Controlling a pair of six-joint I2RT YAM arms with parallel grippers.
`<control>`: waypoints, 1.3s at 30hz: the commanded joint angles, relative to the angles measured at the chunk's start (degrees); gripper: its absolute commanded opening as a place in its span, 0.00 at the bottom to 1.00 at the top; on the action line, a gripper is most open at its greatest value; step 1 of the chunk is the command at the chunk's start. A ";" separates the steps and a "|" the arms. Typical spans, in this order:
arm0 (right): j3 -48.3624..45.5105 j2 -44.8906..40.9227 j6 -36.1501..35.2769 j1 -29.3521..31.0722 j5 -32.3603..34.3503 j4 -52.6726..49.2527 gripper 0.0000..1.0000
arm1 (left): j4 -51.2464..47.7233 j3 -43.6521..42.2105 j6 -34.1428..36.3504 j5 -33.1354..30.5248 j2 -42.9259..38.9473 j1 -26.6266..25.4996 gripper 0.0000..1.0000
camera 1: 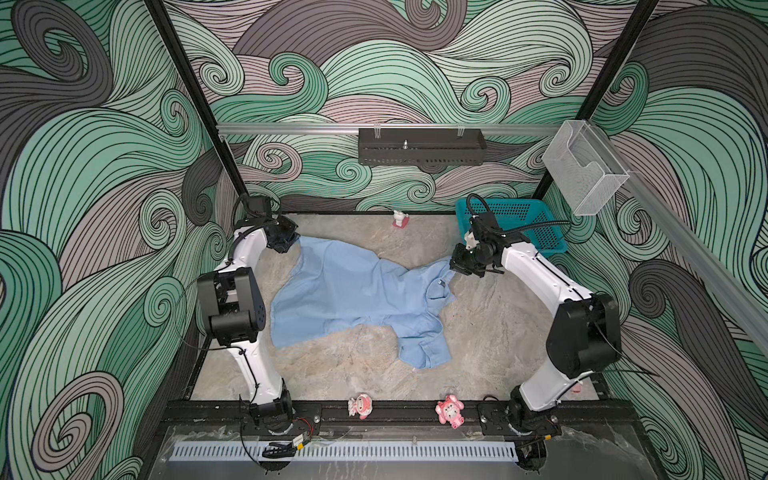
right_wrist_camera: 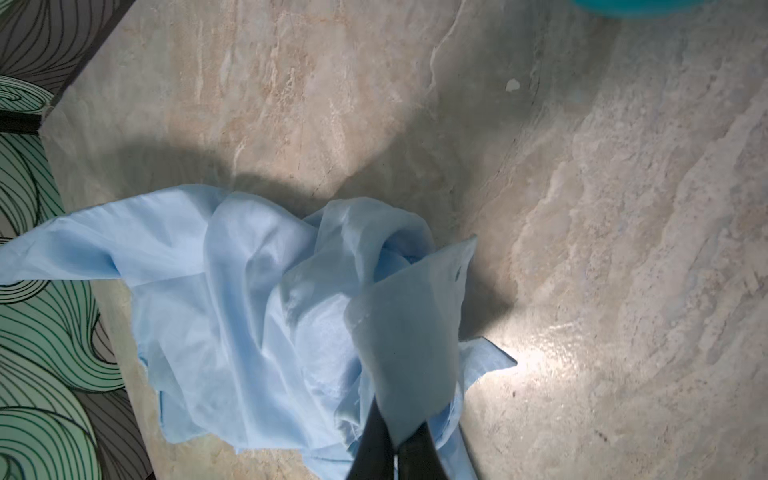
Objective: Fold and stack the long sleeve shirts
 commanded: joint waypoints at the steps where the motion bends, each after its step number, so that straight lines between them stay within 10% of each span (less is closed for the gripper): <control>1: 5.08 1.96 -2.74 0.02 3.71 1.26 0.00 | -2.54 8.17 2.28 -1.59 2.01 1.05 0.00; 5: 9.79 5.60 -3.18 0.12 6.00 -0.94 0.06 | -4.74 12.08 2.16 0.03 3.58 3.48 0.40; 7: 11.85 6.35 -2.89 0.28 6.52 -2.59 0.31 | -5.72 12.16 2.65 0.99 2.04 4.40 0.52; 9: 13.35 5.55 -2.64 1.19 9.16 -5.26 0.56 | -7.78 11.11 3.84 1.41 -1.11 5.56 0.59; 13: 10.83 -1.41 -0.23 4.03 15.18 -10.45 0.71 | -9.79 0.10 5.87 3.30 -12.62 8.84 0.62; 29: -29.08 -32.31 15.47 15.68 3.08 1.66 0.72 | -20.69 -47.25 1.91 -2.10 -53.21 7.36 0.62; 39: -34.59 -35.59 17.25 15.93 -0.93 6.56 0.72 | -23.95 -54.62 -2.67 -14.13 -52.17 0.13 0.66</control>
